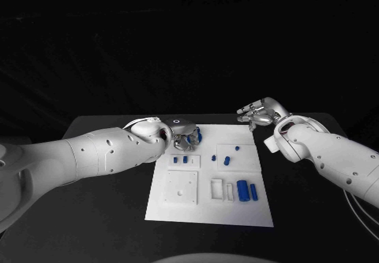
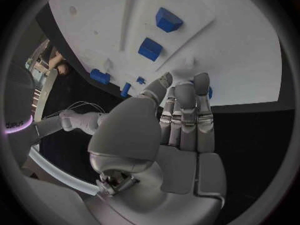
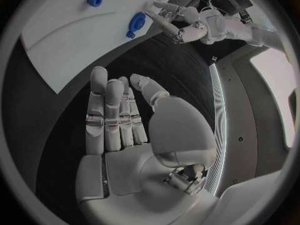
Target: Assemble the parts on the task board
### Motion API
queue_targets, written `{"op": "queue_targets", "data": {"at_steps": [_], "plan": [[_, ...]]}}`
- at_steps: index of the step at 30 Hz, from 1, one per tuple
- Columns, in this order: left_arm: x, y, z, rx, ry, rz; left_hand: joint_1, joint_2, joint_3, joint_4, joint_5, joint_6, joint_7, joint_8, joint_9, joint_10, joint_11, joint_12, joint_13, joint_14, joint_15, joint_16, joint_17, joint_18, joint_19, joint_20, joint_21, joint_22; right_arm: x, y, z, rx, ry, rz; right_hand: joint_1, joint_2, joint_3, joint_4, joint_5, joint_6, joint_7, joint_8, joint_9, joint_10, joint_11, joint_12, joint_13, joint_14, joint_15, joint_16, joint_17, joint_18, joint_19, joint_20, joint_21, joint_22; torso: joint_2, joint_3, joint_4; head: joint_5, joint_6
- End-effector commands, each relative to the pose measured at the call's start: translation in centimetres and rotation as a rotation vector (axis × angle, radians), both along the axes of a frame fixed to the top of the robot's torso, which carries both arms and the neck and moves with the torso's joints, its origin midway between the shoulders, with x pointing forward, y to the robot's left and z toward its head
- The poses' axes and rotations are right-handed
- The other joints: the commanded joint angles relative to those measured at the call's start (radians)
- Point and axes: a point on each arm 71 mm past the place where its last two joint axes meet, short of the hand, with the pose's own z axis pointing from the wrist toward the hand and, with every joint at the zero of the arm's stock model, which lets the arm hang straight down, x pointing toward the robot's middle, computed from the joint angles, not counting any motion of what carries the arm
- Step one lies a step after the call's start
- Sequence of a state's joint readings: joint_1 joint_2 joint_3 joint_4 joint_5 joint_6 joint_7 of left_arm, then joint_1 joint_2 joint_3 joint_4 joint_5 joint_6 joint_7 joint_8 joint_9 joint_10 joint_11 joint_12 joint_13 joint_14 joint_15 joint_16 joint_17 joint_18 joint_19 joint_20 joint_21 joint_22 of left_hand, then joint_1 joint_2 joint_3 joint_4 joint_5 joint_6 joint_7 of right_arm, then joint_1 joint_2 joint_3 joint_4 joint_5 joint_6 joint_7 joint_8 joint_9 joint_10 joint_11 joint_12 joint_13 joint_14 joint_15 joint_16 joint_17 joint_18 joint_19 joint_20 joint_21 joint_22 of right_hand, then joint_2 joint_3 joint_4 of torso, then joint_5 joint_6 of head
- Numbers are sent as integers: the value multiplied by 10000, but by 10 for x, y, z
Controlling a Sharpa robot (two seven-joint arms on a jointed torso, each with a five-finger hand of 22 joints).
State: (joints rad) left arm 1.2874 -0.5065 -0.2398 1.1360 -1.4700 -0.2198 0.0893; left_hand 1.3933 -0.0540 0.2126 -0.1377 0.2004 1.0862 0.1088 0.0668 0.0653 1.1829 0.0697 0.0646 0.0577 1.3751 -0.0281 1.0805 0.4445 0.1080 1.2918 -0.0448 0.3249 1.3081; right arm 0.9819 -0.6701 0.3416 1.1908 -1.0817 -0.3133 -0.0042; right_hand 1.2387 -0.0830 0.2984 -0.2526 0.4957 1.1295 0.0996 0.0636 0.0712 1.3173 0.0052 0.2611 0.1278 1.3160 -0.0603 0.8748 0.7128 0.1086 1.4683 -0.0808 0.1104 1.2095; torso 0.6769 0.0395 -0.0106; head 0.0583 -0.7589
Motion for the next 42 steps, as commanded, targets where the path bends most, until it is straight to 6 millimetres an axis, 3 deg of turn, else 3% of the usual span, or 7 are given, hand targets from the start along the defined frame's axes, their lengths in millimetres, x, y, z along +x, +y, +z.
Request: {"op": "queue_targets", "data": {"at_steps": [1, 3, 8, 14, 21, 25, 42], "plan": [[-1, 3, 3, -783, 97, 258, 17, -1, 76, 12, 52, 69, -16, -27, -8, 66, -5, -31, 9, -37, -15, -54, -25, 67, -70, -22, 30, 177, -5, 10, 2, -836, -169, 809, -85, -25, -51, -69, -56, 102, -44, 16, -8, 280, -108, 546, 492, 70, -100, 72, 36, -59, 230, -87, 61, 62, -5, 4, 9, -14, 15], [-2, 7, 4, -1028, 211, 416, 28, 14, 102, 13, 78, 66, 13, -27, -8, 81, 7, -33, 8, -32, -8, -79, -35, 64, -69, -28, 31, 178, -10, 17, 3, -1040, -248, 1123, -200, 123, -176, -93, -56, 139, -88, -14, 13, -1231, -157, 3234, 3303, 150, -147, 294, 235, -142, 276, -165, 222, 258, -6, 7, 11, -8, 23], [-5, 13, 8, -1701, 603, 794, -1, 34, 115, 46, 68, 92, 32, -22, -6, 147, 6, -28, 10, -5, 7, -87, -37, 67, -61, -19, 32, 176, -21, 33, 6, -1169, -259, 1776, -304, 281, -643, 126, -731, 166, -144, -7, 8, -1316, -215, 3977, 4272, 273, -179, 532, 454, -120, 335, -171, 455, 466, -3, -5, 3, -15, 96], [-5, 19, 13, -2361, 926, 1200, -4, 41, 127, 64, 84, 104, 44, -23, -7, 176, 7, -34, 8, -5, 13, -101, -38, 72, -59, -12, 26, 172, -35, 51, 7, -2005, -313, 2472, -184, 409, -950, -7, -672, 516, -244, -21, 21, -1521, -301, 5792, 6371, 466, -240, 849, 868, -194, 368, -228, 861, 881, -3, -14, 5, -20, 103], [-2, 36, 23, -3663, 1462, 2148, -8, 49, 157, 89, 116, 124, 62, -24, -8, 178, 17, -29, 11, -87, 23, -244, -91, 77, -121, 4, -31, 153, -50, 66, 4, -4256, -206, 2872, -248, 507, -1080, 146, -1020, 995, -429, -9, 27, -533, -392, 8366, 9653, 891, -294, 2128, 2794, -387, 419, -309, 2841, 1402, -6, -7, 13, -30, 87], [2, 48, 31, -4893, 1986, 2947, -44, 31, 157, 132, 128, 119, 68, -23, -8, 130, 36, -28, 11, -151, 38, -504, -193, 66, -200, 23, -182, 104, -56, 72, 1, -5512, 0, 2972, -204, 367, -959, 398, -1749, 1142, -506, -4, 38, -324, -410, 8477, 10032, 1014, -281, 2280, 3216, -426, 426, -298, 3254, 1443, -5, -13, 22, -41, 61], [2, 62, 39, -6952, 3028, 3944, -39, 41, 92, 206, 130, 89, 99, -14, -5, 94, 71, -26, 15, -143, 37, -1963, -643, -29, -298, 32, -1057, -212, -74, 91, -13, -7621, -329, 2867, 156, -411, 156, 1527, -2774, 1378, -570, -5, 31, 5, -434, 8282, 10760, 1256, -250, 2109, 3928, -507, 394, -271, 3872, 1490, 3, -31, 22, -19, -10]]}}
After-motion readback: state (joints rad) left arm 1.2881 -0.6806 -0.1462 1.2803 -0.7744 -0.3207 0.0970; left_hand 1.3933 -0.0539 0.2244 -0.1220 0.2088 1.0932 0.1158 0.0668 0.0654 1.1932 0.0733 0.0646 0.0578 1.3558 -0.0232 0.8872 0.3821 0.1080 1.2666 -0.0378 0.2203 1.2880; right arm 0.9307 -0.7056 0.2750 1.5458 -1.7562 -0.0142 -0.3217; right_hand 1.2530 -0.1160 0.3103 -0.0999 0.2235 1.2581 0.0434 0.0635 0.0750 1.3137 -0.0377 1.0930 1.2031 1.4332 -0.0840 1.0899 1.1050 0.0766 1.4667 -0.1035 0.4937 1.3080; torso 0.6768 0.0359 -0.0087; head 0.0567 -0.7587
